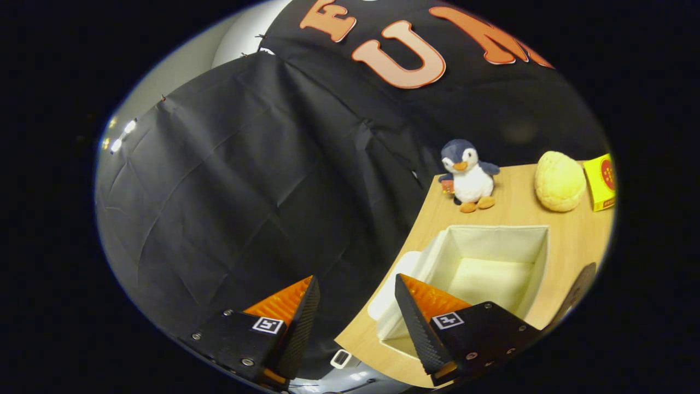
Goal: Open the storage box then place both shoes into the box .Put the left shoe in first, then the right shoe, with the right side of both shoes facing outward in a uniform manner.
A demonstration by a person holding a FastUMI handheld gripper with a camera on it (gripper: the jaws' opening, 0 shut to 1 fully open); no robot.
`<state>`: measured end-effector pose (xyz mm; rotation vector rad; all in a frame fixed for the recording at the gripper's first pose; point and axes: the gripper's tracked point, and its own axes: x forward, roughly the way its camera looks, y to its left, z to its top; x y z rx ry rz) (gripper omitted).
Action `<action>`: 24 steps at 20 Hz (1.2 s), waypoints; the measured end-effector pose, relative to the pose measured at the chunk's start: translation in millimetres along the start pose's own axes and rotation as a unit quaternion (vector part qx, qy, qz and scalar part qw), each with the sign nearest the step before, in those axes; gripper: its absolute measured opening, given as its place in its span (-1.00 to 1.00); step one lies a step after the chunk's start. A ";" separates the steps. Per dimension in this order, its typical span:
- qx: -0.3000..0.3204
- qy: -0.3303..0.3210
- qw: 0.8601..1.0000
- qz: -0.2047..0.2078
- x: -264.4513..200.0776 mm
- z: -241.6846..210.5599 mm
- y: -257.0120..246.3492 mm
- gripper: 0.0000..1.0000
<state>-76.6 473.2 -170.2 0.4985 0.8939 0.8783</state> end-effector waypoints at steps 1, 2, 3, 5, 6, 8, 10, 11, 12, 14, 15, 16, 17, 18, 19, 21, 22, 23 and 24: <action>-0.011 -0.011 1.000 -0.011 -12.8 4.6 -10.7 0.74; -0.022 -0.016 0.999 -0.025 -25.7 5.4 -23.3 0.76; -0.032 -0.026 0.998 -0.040 -37.1 9.2 -35.7 0.78; -0.058 -0.059 0.994 -0.074 -67.2 23.4 -57.8 0.85; -0.072 -0.074 0.990 -0.091 -82.7 28.8 -70.9 0.86; -0.095 -0.088 0.983 -0.132 -107.7 30.5 -99.2 0.90; -0.113 -0.085 0.976 -0.167 -131.7 23.7 -128.7 0.93; -0.117 -0.080 0.973 -0.183 -143.2 16.0 -143.9 0.94; -0.118 -0.074 0.970 -0.197 -153.0 10.3 -156.8 0.95; -0.108 -0.057 0.966 -0.228 -168.3 -1.6 -187.0 0.96; -0.101 -0.050 0.964 -0.242 -174.3 -8.9 -202.0 0.97; -0.094 -0.041 0.961 -0.256 -180.7 -16.6 -215.9 0.97; -0.087 -0.031 0.958 -0.271 -185.4 -24.8 -229.6 0.97; -0.081 -0.020 0.955 -0.284 -189.7 -32.7 -244.0 0.97; -0.074 -0.006 0.952 -0.297 -193.6 -44.0 -257.6 0.97; -0.060 0.023 0.946 -0.318 -202.8 -64.7 -282.4 0.97; -0.056 0.038 0.943 -0.326 -206.1 -75.7 -293.0 0.97; -0.053 0.051 0.940 -0.334 -205.2 -85.1 -302.2 0.97; -0.052 0.068 0.937 -0.340 -205.2 -93.9 -309.8 0.98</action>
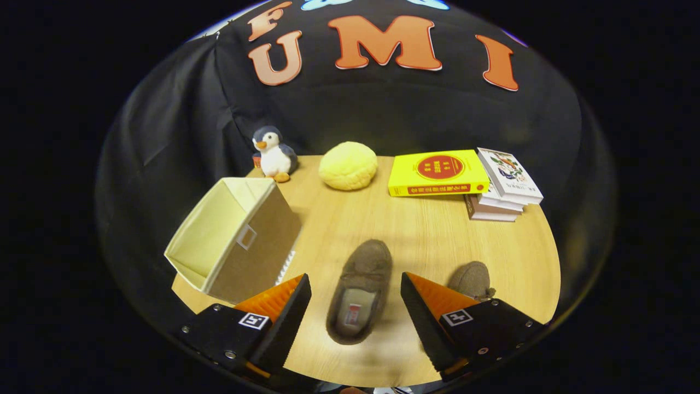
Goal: Open the storage box then place both shoes into the box .Put the left shoe in first, then the right shoe, with the right side of both shoes facing outward in a uniform manner.
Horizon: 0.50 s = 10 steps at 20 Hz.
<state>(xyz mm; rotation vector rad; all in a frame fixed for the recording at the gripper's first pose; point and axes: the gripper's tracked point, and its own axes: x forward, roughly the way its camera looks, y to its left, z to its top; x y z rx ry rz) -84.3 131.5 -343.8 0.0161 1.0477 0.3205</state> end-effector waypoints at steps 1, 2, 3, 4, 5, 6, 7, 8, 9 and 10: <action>-0.002 0.015 1.000 -0.004 6.5 -10.0 -4.3 0.98; -0.004 0.028 1.000 -0.007 12.1 -18.2 -6.8 0.98; -0.005 0.040 0.999 -0.009 18.8 -27.4 -9.7 0.98; -0.006 0.051 0.999 -0.011 25.9 -34.6 -11.4 0.98; -0.006 0.063 0.998 -0.011 34.7 -44.3 -13.0 0.98; -0.005 0.079 0.997 -0.009 42.3 -53.7 -13.5 0.98; -0.004 0.089 0.996 -0.010 48.1 -60.0 -14.4 0.98; -0.004 0.094 0.995 -0.015 55.1 -63.1 -16.9 0.97; -0.006 0.101 0.995 -0.021 63.7 -68.6 -20.9 0.95; -0.005 0.105 0.994 -0.025 70.1 -71.0 -24.5 0.93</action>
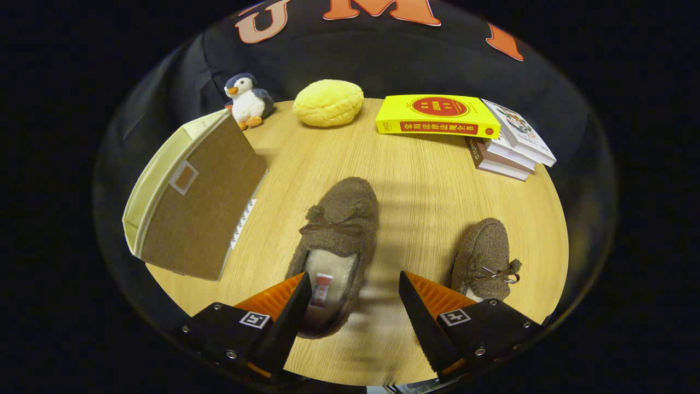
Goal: Open the storage box then place both shoes into the box .Put the left shoe in first, then the right shoe, with the right side of both shoes facing outward in a uniform manner.
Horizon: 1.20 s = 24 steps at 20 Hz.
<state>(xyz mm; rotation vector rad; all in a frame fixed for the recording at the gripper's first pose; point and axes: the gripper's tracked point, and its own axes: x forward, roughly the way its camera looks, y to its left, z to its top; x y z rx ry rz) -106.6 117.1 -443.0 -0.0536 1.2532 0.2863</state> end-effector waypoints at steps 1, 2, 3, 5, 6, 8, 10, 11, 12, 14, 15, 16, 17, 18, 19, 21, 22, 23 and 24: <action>0.005 0.003 1.000 -0.004 6.4 -0.2 -2.2 0.89; 0.014 0.001 1.000 -0.007 12.7 1.4 -4.0 0.87; 0.022 -0.003 1.000 -0.011 20.8 4.6 -6.0 0.79; 0.032 -0.008 0.999 -0.025 33.0 7.7 -16.9 0.63; 0.042 -0.012 0.999 -0.026 38.2 9.4 -17.4 0.57; 0.069 -0.018 0.997 -0.020 47.6 11.0 -15.0 0.33; 0.094 -0.010 0.996 0.002 56.0 8.6 -4.0 0.12; 0.104 -0.005 0.994 0.024 58.4 7.0 4.9 -0.09; 0.117 -0.004 0.993 0.028 58.9 8.6 6.9 -0.20; 0.145 0.003 0.989 0.023 58.5 10.1 3.2 -0.59; 0.155 0.003 0.988 0.020 57.4 12.0 2.0 -0.77; 0.160 0.003 0.987 0.017 55.3 14.3 2.2 -0.83; 0.158 0.003 0.987 0.013 51.5 14.6 2.7 -0.92; 0.154 0.002 0.988 0.012 46.5 16.9 5.0 -0.93; 0.152 0.000 0.988 0.014 40.1 21.3 9.8 -0.93; 0.150 -0.004 0.989 0.017 22.2 31.9 20.0 -0.93; 0.147 -0.007 0.989 0.017 10.6 40.3 25.8 -0.93; 0.144 -0.012 0.989 0.018 -2.5 49.6 31.9 -0.93; 0.141 -0.020 0.990 0.020 -15.3 60.5 39.1 -0.93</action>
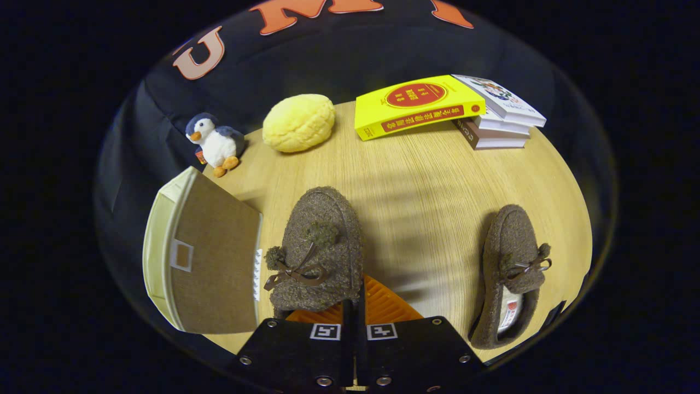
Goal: Open the storage box then place both shoes into the box .Put the left shoe in first, then the right shoe, with the right side of both shoes facing outward in a uniform manner.
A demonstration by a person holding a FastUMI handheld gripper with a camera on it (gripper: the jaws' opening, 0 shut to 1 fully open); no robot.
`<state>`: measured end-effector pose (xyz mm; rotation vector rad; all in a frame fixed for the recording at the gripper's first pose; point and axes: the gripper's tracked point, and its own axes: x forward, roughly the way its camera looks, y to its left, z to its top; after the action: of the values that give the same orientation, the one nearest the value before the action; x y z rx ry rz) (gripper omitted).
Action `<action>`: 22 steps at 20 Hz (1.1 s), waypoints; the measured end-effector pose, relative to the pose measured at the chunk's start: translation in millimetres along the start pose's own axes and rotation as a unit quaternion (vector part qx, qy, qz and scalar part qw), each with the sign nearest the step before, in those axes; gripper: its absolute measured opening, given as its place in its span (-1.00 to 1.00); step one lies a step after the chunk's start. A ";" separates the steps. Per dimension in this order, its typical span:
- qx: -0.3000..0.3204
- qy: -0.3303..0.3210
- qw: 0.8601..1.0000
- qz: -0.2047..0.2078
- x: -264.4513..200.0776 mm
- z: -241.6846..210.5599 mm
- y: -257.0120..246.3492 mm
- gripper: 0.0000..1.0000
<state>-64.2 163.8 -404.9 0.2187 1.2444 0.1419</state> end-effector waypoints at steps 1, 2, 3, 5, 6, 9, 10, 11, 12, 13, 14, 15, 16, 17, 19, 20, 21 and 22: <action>-0.002 -0.009 1.000 0.006 -12.7 9.9 14.0 -0.93; -0.003 -0.017 1.000 0.011 -25.4 19.1 27.2 -0.93; -0.005 -0.022 1.000 0.018 -36.9 26.9 40.8 -0.93; -0.005 -0.029 0.999 0.032 -55.3 40.3 71.6 -0.94; -0.006 -0.033 0.999 0.040 -61.9 46.3 88.3 -0.94; -0.009 -0.037 0.997 0.066 -70.8 55.1 142.4 -0.94; -0.011 -0.035 0.997 0.071 -71.0 54.9 158.6 -0.94; -0.012 -0.031 0.996 0.077 -69.7 54.3 175.5 -0.94; -0.014 -0.023 0.996 0.084 -67.5 50.9 192.5 -0.94; -0.016 -0.016 0.996 0.091 -64.1 47.5 210.2 -0.94; -0.023 -0.011 0.995 0.093 -60.9 43.7 223.8 -0.93; -0.029 -0.006 0.995 0.094 -55.6 39.7 236.6 -0.94; -0.034 0.001 0.995 0.092 -48.7 33.2 247.5 -0.94; -0.038 0.007 0.995 0.088 -40.0 28.0 255.8 -0.94; -0.038 0.025 0.996 0.074 -19.8 14.1 267.6 -0.93; -0.036 0.036 0.996 0.068 -11.6 7.5 274.0 -0.93; -0.038 0.045 0.996 0.064 -3.5 1.6 278.8 -0.93; -0.038 0.052 0.996 0.058 5.3 -4.2 282.3 -0.93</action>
<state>-63.2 439.3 -343.0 0.2205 1.3267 0.3037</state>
